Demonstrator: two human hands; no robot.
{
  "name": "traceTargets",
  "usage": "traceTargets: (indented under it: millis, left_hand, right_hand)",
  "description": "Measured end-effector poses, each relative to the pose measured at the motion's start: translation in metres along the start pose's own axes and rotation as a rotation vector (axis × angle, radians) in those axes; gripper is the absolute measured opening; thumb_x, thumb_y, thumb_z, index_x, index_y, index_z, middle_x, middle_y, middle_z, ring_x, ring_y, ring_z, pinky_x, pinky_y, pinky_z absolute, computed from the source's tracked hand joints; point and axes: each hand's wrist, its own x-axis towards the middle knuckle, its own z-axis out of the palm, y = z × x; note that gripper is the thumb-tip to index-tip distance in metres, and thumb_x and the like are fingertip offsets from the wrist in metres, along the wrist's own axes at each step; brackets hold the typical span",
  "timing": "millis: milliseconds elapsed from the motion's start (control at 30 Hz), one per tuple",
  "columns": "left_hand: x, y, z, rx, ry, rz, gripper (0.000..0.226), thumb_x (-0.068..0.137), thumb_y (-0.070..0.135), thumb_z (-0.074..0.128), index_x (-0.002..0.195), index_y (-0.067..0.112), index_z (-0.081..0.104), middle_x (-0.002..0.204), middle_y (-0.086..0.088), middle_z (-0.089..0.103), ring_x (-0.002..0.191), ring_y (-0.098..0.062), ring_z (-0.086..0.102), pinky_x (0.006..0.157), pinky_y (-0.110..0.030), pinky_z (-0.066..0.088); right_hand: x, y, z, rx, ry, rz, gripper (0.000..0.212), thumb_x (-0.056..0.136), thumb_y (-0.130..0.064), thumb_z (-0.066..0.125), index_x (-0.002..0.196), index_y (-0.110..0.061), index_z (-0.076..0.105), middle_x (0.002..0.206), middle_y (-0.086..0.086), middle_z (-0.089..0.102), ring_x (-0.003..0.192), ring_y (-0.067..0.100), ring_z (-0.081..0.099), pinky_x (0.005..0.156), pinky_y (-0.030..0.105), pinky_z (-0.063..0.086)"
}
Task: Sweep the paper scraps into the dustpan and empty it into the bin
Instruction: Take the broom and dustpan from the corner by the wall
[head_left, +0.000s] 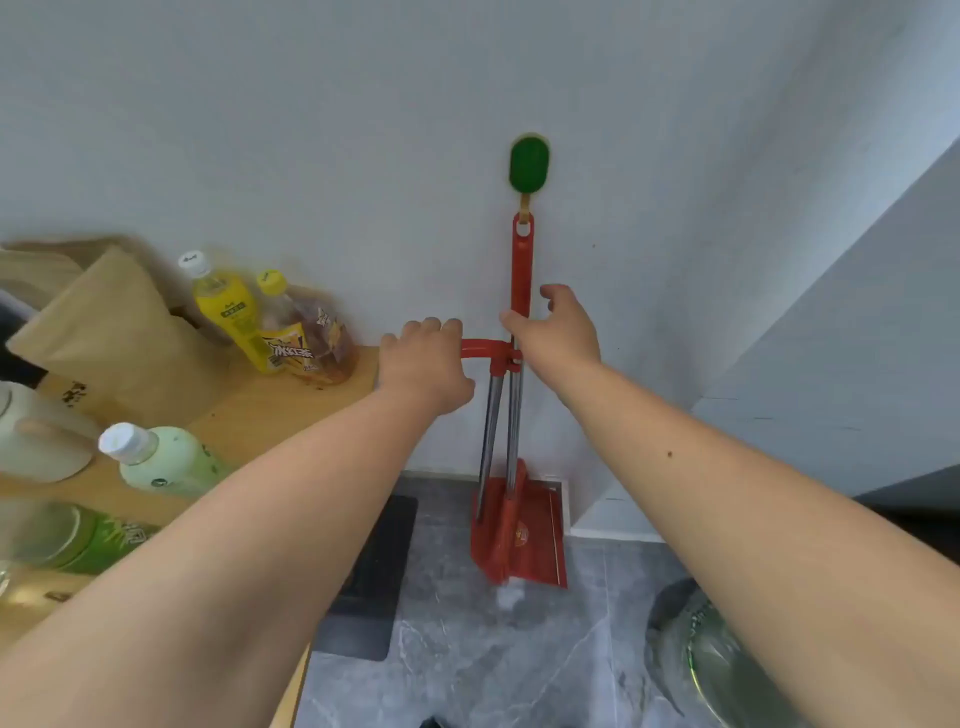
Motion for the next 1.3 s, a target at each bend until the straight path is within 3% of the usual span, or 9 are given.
traceTargets:
  millis: [133, 267, 400, 767, 967, 1100, 1167, 1300]
  left_hand:
    - [0.020, 0.000, 0.019, -0.012, -0.012, 0.046, 0.044, 0.094, 0.038, 0.056, 0.135, 0.024, 0.048, 0.125, -0.002, 0.057, 0.114, -0.027, 0.052, 0.087, -0.042, 0.039]
    - [0.025, 0.002, 0.029, -0.074, 0.050, 0.085, 0.018, 0.095, 0.015, 0.050, 0.113, 0.017, 0.052, 0.103, -0.005, 0.058, 0.096, -0.027, 0.056, 0.072, -0.036, 0.033]
    - [0.024, 0.008, 0.028, -0.165, 0.009, 0.091, 0.023, 0.089, 0.001, 0.048, 0.109, 0.012, 0.048, 0.102, -0.009, 0.054, 0.090, -0.027, 0.050, 0.071, -0.035, 0.038]
    - [0.012, 0.008, 0.006, -0.136, -0.022, 0.047, 0.034, 0.084, -0.002, 0.051, 0.114, 0.013, 0.047, 0.107, -0.008, 0.052, 0.088, -0.022, 0.041, 0.072, -0.034, 0.039]
    - [-0.006, 0.012, -0.006, -0.122, -0.032, 0.064, 0.030, 0.086, 0.001, 0.051, 0.113, 0.013, 0.047, 0.105, -0.007, 0.052, 0.091, -0.025, 0.046, 0.072, -0.034, 0.039]
    - [-0.025, 0.013, -0.012, -0.125, -0.043, 0.104, 0.018, 0.088, 0.008, 0.049, 0.103, 0.016, 0.044, 0.094, -0.002, 0.048, 0.083, -0.023, 0.047, 0.068, -0.036, 0.039]
    - [-0.034, 0.011, -0.016, -0.127, -0.050, 0.138, 0.010, 0.091, 0.023, 0.050, 0.097, 0.019, 0.043, 0.089, 0.000, 0.054, 0.077, -0.024, 0.055, 0.064, -0.037, 0.043]
    - [-0.053, 0.010, -0.028, -0.090, -0.115, 0.183, 0.039, 0.089, 0.060, 0.049, 0.092, 0.022, 0.046, 0.076, 0.005, 0.058, 0.067, -0.019, 0.058, 0.061, -0.037, 0.050]
  right_hand:
    - [0.021, 0.005, 0.009, -0.021, 0.011, -0.089, 0.061, 0.091, -0.044, 0.064, 0.143, -0.019, 0.044, 0.140, 0.003, 0.054, 0.123, 0.021, 0.056, 0.099, 0.035, 0.048]
    - [0.035, 0.013, 0.015, -0.084, 0.030, -0.147, 0.033, 0.098, -0.039, 0.056, 0.121, -0.016, 0.056, 0.110, -0.003, 0.062, 0.100, 0.018, 0.059, 0.084, 0.032, 0.048]
    - [0.036, 0.015, 0.017, -0.047, -0.013, -0.166, 0.024, 0.102, -0.035, 0.052, 0.111, -0.015, 0.059, 0.094, -0.003, 0.061, 0.086, 0.017, 0.058, 0.067, 0.025, 0.041]
    - [0.021, -0.004, 0.008, -0.002, -0.027, -0.193, 0.018, 0.104, -0.033, 0.048, 0.106, -0.017, 0.057, 0.095, 0.000, 0.062, 0.082, 0.014, 0.057, 0.068, 0.028, 0.041]
    - [0.006, -0.005, 0.000, 0.019, -0.033, -0.169, 0.021, 0.104, -0.034, 0.047, 0.111, -0.017, 0.057, 0.101, 0.000, 0.063, 0.089, 0.016, 0.059, 0.072, 0.028, 0.043]
    - [-0.016, -0.002, -0.009, 0.039, -0.072, -0.177, 0.025, 0.103, -0.038, 0.047, 0.110, -0.017, 0.058, 0.098, 0.001, 0.064, 0.088, 0.016, 0.060, 0.070, 0.027, 0.046]
    - [-0.028, -0.003, -0.013, 0.041, -0.103, -0.178, 0.027, 0.102, -0.044, 0.046, 0.102, -0.019, 0.057, 0.095, 0.001, 0.065, 0.085, 0.016, 0.062, 0.070, 0.028, 0.047]
    - [-0.053, -0.014, -0.016, 0.065, -0.140, -0.185, 0.030, 0.097, -0.055, 0.048, 0.086, -0.027, 0.053, 0.083, -0.003, 0.063, 0.075, 0.015, 0.060, 0.072, 0.033, 0.051]
